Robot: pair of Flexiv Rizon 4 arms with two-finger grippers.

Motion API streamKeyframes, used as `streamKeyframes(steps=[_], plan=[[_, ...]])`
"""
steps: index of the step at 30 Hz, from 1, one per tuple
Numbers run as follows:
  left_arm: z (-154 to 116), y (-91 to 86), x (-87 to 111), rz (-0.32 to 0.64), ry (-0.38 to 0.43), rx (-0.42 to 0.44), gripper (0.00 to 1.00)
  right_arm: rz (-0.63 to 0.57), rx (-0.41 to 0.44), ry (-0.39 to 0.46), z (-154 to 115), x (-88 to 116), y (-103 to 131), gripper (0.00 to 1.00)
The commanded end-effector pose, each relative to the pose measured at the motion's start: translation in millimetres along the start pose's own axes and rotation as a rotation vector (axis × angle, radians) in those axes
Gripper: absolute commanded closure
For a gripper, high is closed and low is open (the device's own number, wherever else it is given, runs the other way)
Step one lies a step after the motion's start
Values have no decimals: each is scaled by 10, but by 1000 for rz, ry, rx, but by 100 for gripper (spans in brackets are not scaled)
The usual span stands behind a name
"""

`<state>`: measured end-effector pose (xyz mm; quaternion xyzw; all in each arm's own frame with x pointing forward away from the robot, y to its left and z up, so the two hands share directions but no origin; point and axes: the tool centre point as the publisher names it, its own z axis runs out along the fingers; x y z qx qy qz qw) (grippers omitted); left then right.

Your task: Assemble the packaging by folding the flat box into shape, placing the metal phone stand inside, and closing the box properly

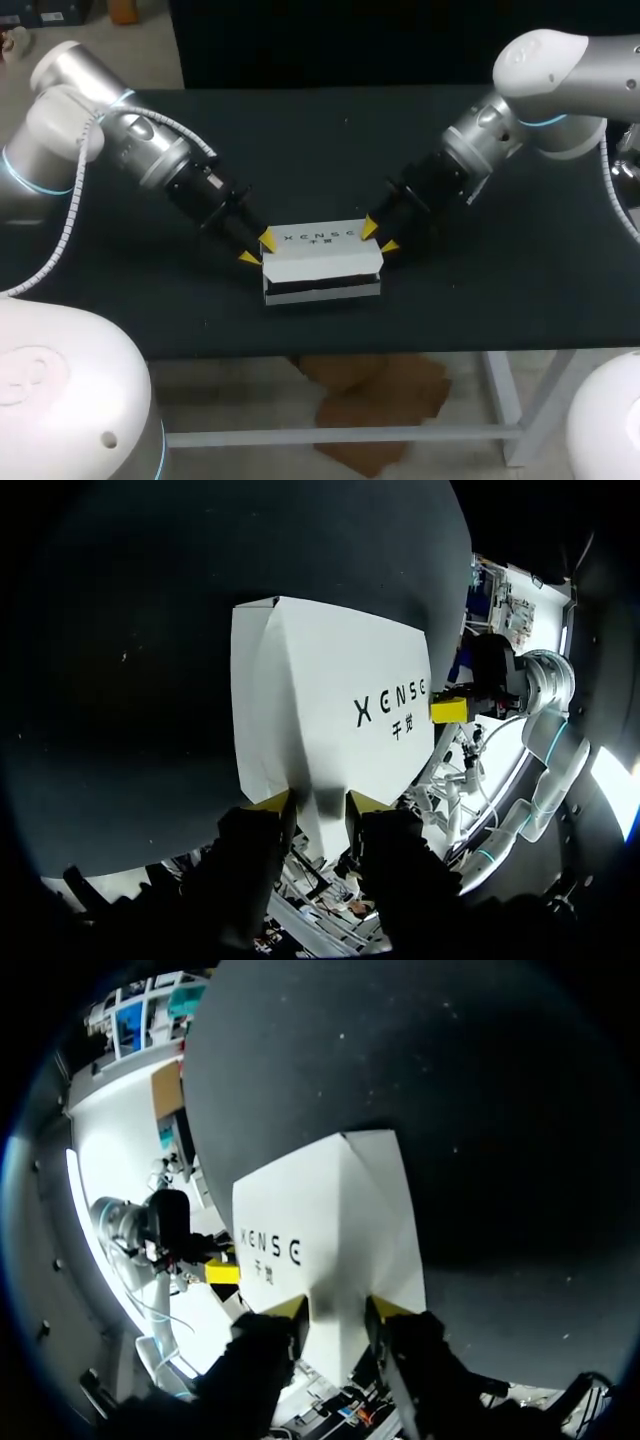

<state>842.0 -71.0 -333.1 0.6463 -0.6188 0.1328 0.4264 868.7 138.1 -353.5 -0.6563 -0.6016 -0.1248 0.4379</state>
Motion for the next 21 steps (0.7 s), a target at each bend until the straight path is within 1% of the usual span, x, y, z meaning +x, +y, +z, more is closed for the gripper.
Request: streamKeyframes(steps=[1, 3, 4, 15, 18, 21], plan=[[-12, -58, 31, -3, 2, -26, 64, -1, 14, 4, -2, 25, 29, 59], [-16, -57, 32, -6, 1, -26, 63, 0, 15, 6, -5, 27, 29, 59], [-19, -58, 34, -1, 8, -39, 63, 2, 18, 9, -7, 28, 30, 59], [-67, -55, 48, -10, 18, -70, 64, 7, 35, 22, -30, 50, 44, 58], [-72, -49, 56, -10, 17, -73, 62, 8, 38, 26, -35, 51, 48, 58], [-73, -39, 72, -10, 12, -72, 62, 10, 39, 28, -41, 54, 48, 57]])
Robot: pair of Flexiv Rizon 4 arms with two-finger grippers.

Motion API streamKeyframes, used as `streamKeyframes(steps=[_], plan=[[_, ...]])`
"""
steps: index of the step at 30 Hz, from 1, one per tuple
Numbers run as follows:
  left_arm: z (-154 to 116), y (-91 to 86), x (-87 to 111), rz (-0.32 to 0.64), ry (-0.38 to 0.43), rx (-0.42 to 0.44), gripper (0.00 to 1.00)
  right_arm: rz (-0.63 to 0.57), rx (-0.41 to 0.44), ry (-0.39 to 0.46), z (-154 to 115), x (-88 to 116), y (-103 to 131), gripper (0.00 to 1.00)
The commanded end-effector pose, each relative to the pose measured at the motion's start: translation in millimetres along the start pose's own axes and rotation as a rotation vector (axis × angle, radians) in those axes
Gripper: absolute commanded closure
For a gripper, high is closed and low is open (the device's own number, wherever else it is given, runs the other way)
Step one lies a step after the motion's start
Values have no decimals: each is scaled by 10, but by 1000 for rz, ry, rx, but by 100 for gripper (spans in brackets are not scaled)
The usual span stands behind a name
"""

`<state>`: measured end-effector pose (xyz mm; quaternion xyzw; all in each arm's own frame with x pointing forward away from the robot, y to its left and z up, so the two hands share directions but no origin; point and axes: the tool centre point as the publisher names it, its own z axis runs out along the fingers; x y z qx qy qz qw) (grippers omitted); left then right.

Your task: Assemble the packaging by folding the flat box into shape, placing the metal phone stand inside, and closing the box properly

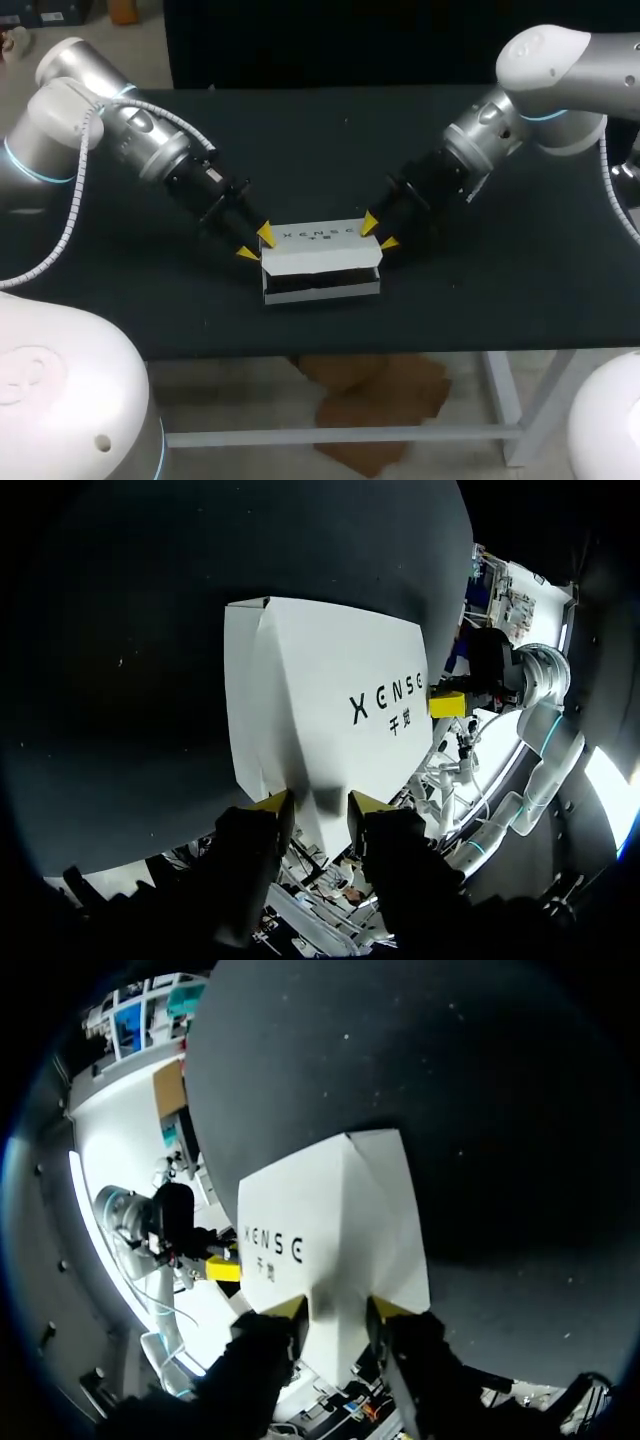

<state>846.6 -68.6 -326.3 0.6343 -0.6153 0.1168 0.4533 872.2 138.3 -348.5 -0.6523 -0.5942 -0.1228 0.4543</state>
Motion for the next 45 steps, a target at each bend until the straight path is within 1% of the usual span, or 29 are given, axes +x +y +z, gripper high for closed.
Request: streamKeyframes(steps=[1, 5, 8, 10, 15, 25, 36, 45], plan=[[-1, -23, 36, 1, -8, -8, 63, -1, 13, 4, -3, 12, 37, 56], [-3, -22, 40, 2, -10, -7, 65, -1, 12, 4, -8, 14, 35, 55], [-3, -22, 40, 2, -10, -7, 63, -1, 12, 4, -8, 14, 35, 55], [-3, -22, 40, 2, -10, -7, 64, -1, 12, 4, -8, 14, 35, 51], [-3, -22, 40, 2, -10, -7, 65, -1, 12, 4, -8, 14, 35, 53], [-3, -22, 40, 2, -10, -7, 60, -1, 12, 4, -8, 14, 35, 52], [-3, -22, 40, 2, -10, -7, 62, -1, 12, 4, -8, 14, 35, 54], [-30, -23, 48, -10, -4, -19, 58, 36, 42, 22, -44, 26, 65, 51]])
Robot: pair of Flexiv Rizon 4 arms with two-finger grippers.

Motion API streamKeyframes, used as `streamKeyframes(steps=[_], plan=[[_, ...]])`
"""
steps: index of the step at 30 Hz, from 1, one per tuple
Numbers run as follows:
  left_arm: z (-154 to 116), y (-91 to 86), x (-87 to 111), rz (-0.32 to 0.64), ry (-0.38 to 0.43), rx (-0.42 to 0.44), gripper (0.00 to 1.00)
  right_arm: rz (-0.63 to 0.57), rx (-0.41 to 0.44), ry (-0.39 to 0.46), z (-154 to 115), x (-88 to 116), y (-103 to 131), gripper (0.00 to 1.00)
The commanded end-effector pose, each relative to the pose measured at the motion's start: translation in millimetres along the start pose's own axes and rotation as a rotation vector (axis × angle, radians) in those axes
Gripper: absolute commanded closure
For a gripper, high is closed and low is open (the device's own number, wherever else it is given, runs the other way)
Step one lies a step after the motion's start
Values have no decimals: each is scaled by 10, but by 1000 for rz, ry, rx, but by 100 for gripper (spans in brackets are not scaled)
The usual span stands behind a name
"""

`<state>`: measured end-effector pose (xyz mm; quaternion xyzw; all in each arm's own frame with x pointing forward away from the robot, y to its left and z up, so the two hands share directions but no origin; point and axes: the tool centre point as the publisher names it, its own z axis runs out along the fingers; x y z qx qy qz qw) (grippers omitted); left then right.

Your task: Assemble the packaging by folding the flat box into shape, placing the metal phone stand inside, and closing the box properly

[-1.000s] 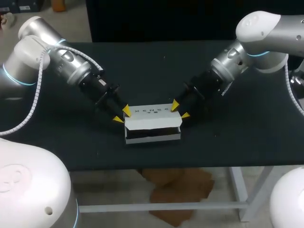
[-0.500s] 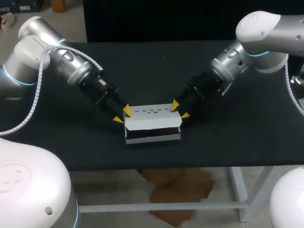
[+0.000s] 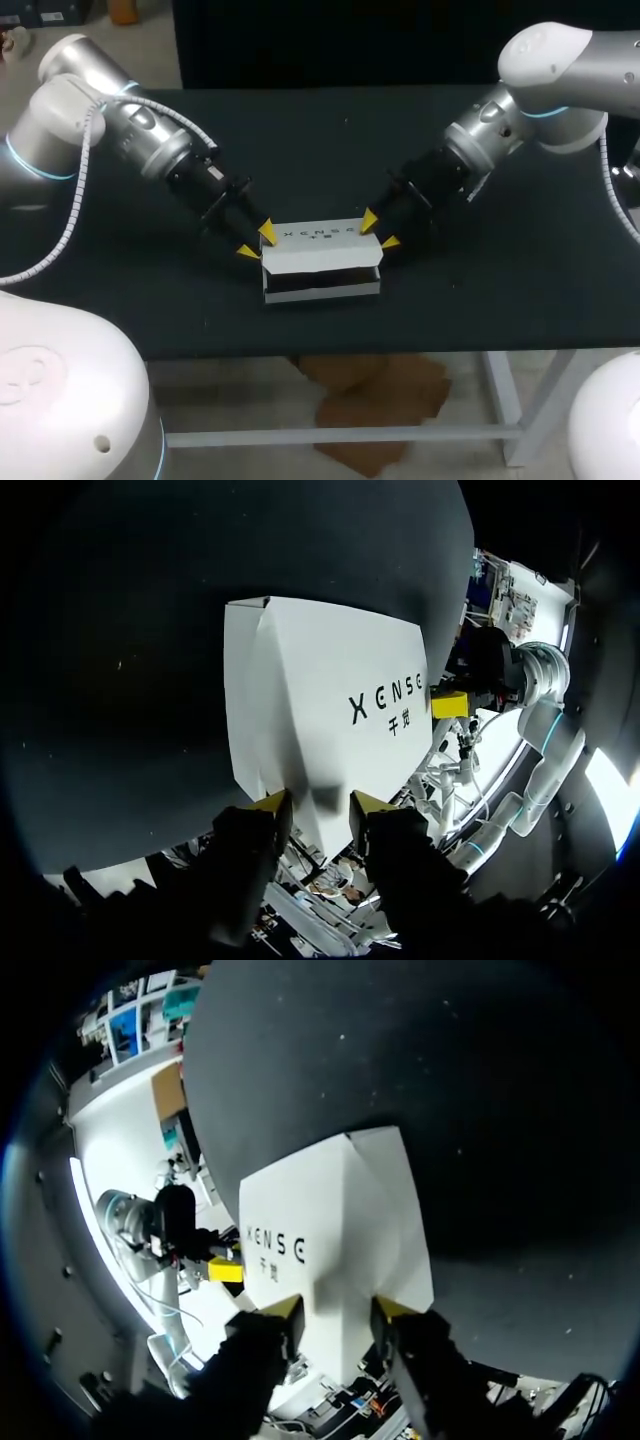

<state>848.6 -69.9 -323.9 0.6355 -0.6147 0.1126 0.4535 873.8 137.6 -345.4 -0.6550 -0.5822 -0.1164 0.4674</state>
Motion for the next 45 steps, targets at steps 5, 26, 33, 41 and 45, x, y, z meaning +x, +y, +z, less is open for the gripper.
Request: streamKeyframes(steps=[5, 26, 33, 41, 45], plan=[[-48, 0, 22, -16, 10, -22, 58, 26, 46, 12, -38, 17, 63, 51], [-108, -20, 69, -70, 30, -59, 62, 74, 90, 31, -72, 73, 56, 51], [-109, -28, 87, -80, 28, -75, 62, 94, 102, 30, -63, 81, 75, 52], [-117, -39, 105, -94, 26, -90, 63, 112, 111, 28, -81, 109, 81, 52], [-120, -38, 116, -104, 20, -99, 63, 121, 118, 28, -88, 124, 82, 53]])
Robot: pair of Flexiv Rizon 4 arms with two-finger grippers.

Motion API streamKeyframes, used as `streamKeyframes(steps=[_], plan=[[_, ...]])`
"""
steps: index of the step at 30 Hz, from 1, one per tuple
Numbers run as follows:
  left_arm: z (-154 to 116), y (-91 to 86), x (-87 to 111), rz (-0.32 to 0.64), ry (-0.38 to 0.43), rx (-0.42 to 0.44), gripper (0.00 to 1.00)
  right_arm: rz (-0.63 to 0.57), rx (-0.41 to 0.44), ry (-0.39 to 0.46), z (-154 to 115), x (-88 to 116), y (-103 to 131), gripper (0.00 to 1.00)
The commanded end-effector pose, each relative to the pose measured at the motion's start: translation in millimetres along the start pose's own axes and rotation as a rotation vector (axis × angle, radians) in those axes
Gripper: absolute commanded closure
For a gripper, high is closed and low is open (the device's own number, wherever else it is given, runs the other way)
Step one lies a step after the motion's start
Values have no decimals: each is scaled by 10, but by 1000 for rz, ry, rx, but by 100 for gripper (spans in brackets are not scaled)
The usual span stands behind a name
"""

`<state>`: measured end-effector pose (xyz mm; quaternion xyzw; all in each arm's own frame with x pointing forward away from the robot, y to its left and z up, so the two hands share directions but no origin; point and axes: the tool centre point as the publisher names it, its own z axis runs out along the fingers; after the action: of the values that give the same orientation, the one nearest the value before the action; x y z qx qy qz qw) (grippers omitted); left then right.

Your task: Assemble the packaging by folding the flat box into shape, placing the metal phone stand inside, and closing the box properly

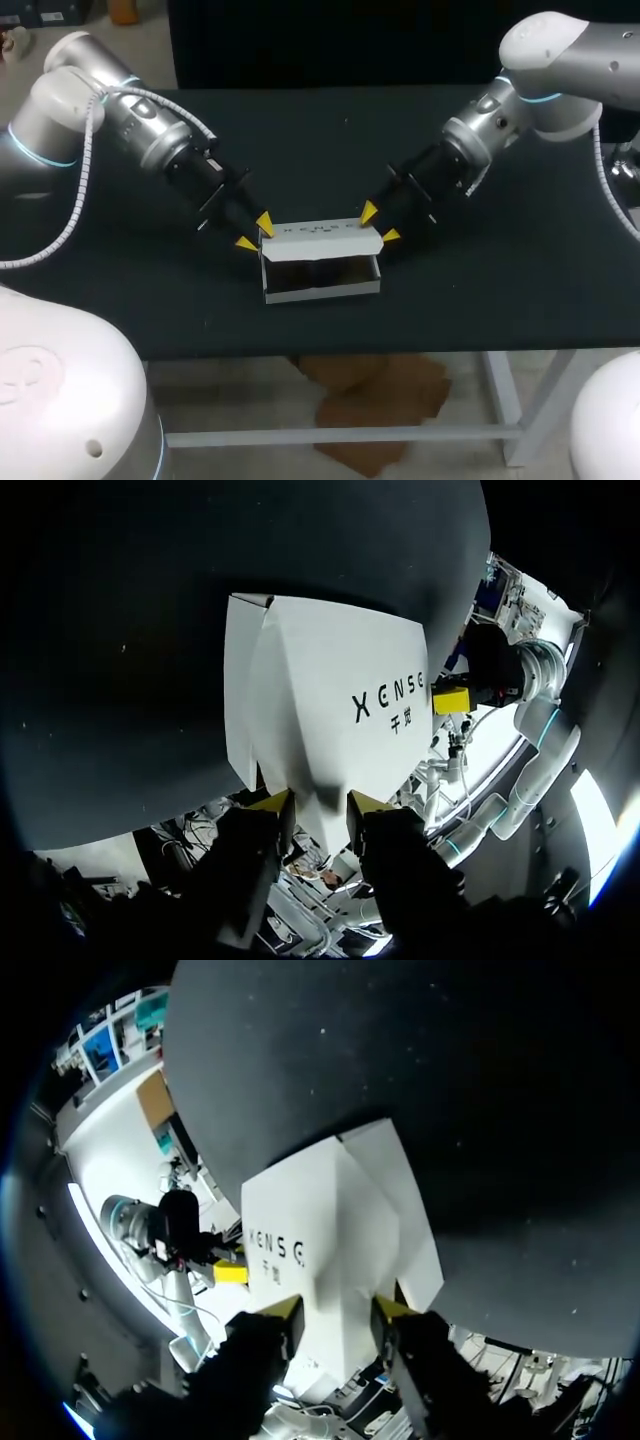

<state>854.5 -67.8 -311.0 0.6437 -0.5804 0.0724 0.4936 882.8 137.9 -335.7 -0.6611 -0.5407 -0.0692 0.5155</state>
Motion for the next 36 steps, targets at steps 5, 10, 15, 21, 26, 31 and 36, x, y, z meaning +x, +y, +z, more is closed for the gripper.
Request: streamKeyframes(steps=[5, 10, 15, 21, 26, 31, 36], plan=[[-17, -41, 45, -15, -11, -19, 64, 15, 26, -6, -7, 52, 46, 52], [-21, -39, 57, -23, -11, -27, 64, 28, 39, -10, -6, 68, 53, 52], [-32, -42, 68, -31, -5, -39, 66, 38, 46, -11, -14, 82, 60, 52], [-43, -42, 80, -40, -2, -45, 66, 46, 56, -11, -24, 101, 62, 52], [-46, -45, 84, -48, 2, -56, 66, 50, 63, -10, -32, 113, 61, 53], [-49, -47, 88, -54, 7, -65, 67, 61, 78, -11, -36, 122, 62, 53], [-61, -46, 92, -57, 21, -85, 68, 67, 87, -10, -41, 131, 62, 53]])
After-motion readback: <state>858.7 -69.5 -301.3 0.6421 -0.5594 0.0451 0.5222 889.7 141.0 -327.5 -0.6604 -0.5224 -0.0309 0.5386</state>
